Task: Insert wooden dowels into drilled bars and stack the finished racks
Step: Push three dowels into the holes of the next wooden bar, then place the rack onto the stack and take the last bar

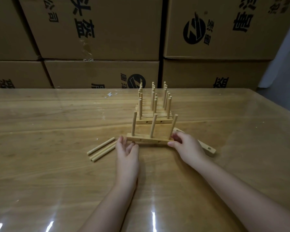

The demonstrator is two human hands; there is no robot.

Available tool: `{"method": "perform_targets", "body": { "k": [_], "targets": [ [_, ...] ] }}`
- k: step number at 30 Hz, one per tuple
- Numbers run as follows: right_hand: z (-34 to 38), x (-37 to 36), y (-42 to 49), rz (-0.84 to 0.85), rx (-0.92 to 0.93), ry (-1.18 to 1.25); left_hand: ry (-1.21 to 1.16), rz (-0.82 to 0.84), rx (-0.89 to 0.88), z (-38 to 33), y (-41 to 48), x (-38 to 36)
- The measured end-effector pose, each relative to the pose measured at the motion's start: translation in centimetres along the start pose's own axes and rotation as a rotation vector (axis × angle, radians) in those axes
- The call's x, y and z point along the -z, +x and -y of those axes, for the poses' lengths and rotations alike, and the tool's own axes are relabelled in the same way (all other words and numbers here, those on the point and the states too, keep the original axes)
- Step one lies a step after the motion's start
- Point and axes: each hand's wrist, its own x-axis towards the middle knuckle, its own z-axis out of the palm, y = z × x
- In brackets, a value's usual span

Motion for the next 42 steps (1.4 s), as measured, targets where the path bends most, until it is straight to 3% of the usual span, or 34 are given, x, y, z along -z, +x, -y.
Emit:
{"method": "perform_targets", "body": {
  "k": [15, 42],
  "targets": [
    [-1.3, 0.0, 6.0, -0.089, -0.002, -0.358, 0.051, 0.060, -0.029, 0.1, -0.4, -0.4],
    [-0.8, -1.1, 8.5, -0.182, 0.033, -0.385, 0.028, 0.041, -0.075, -0.1, -0.8, -0.5]
  ]
}}
